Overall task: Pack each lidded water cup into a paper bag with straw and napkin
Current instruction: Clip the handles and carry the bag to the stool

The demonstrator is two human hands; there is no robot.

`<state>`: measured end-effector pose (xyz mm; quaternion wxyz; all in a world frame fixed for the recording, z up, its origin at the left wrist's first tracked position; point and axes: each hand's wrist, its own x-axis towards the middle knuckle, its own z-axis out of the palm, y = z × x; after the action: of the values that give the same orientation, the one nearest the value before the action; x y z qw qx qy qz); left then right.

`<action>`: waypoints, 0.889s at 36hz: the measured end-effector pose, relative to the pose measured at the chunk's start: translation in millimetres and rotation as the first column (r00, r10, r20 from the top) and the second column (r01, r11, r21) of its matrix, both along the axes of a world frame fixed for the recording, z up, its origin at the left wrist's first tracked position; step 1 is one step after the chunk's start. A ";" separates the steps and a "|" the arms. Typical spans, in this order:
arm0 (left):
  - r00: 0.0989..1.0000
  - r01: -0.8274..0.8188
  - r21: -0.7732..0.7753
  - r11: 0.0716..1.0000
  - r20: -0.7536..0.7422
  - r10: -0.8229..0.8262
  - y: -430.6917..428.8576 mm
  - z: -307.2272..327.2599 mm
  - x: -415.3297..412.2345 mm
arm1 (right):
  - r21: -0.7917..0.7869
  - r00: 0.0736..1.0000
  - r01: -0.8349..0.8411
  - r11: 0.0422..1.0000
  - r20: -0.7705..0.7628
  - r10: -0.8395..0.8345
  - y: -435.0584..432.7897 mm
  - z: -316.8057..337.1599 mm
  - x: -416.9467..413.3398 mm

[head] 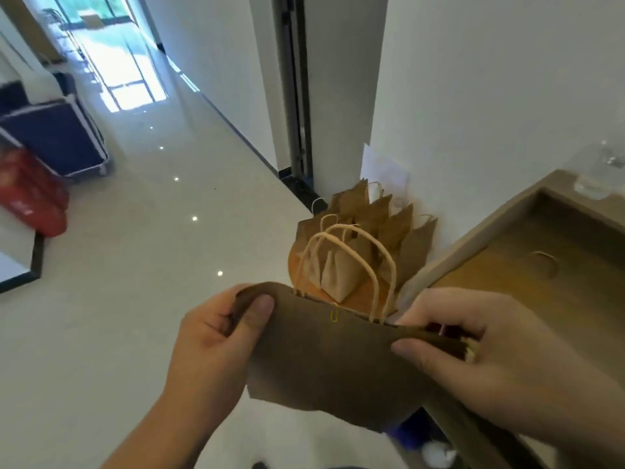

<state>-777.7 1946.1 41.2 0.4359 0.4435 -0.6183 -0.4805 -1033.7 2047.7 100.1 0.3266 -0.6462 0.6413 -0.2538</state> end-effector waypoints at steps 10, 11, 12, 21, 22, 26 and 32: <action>0.951 0.122 0.024 0.992 0.284 -0.124 -112.9 -16.2 116.2 | 0.494 0.951 -0.201 0.846 -0.108 0.289 -138.3 -29.2 147.5; 0.950 0.132 0.027 0.991 0.283 -0.134 -123.4 -19.3 120.4 | 0.493 0.959 -0.192 0.849 -0.089 0.269 -146.4 -31.3 152.4; 0.948 0.141 0.022 0.990 0.284 -0.141 -134.0 -22.8 122.3 | 0.496 0.968 -0.191 0.847 -0.046 0.246 -154.2 -33.9 155.2; 0.775 0.276 0.183 0.944 0.538 -0.331 -209.0 -69.1 67.5 | 0.606 0.946 0.275 0.747 -0.033 -0.322 -205.1 -109.8 112.3; 0.763 0.289 0.216 0.933 0.537 -0.361 -216.8 -71.4 60.4 | 0.597 0.919 0.350 0.722 -0.072 -0.387 -210.1 -122.9 101.8; 0.722 0.331 0.283 0.900 0.538 -0.435 -256.5 -73.0 35.3 | 0.588 0.772 0.564 0.580 -0.126 -0.623 -239.0 -188.2 61.3; 0.705 0.269 0.253 0.929 0.606 -0.369 -328.5 -62.3 -12.7 | 0.573 0.513 0.741 0.348 -0.150 -0.845 -298.0 -296.1 9.1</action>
<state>-790.4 1617.6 -21.1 0.0738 0.4976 -0.7603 -0.4109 -1024.5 1749.7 -196.0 0.3926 -0.0963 0.8854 -0.2296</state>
